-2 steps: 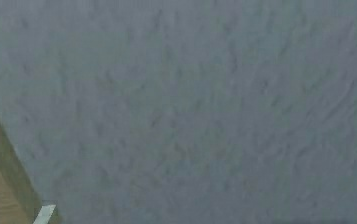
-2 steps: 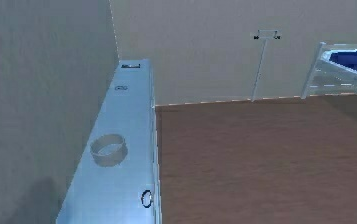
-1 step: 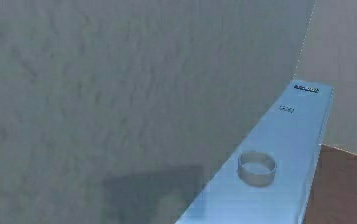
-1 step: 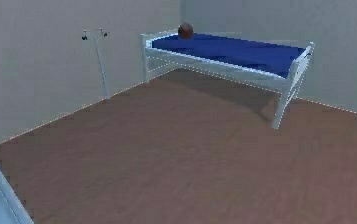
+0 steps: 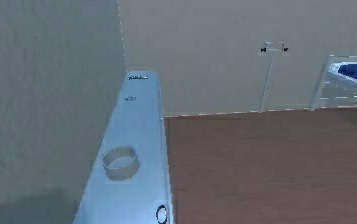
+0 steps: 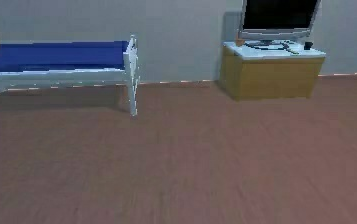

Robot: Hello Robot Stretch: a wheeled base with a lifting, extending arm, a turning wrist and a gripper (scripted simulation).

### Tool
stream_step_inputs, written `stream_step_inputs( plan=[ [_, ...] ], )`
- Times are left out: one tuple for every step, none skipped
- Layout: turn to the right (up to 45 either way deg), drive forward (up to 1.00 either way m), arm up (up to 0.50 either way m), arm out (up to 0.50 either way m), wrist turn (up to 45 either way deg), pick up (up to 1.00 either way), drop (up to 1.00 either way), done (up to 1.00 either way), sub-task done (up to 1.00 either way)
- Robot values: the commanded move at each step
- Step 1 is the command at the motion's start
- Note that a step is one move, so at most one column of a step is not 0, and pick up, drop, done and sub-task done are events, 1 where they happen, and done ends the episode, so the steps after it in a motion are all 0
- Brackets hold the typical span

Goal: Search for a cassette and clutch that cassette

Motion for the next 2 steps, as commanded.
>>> stream_step_inputs(
  plan=[
    [45.0,0.00,0.00,0.00,0.0,0.00,0.00,0.00,0.00],
    [42.0,0.00,0.00,0.00,0.0,0.00,0.00,0.00,0.00]
  ],
)
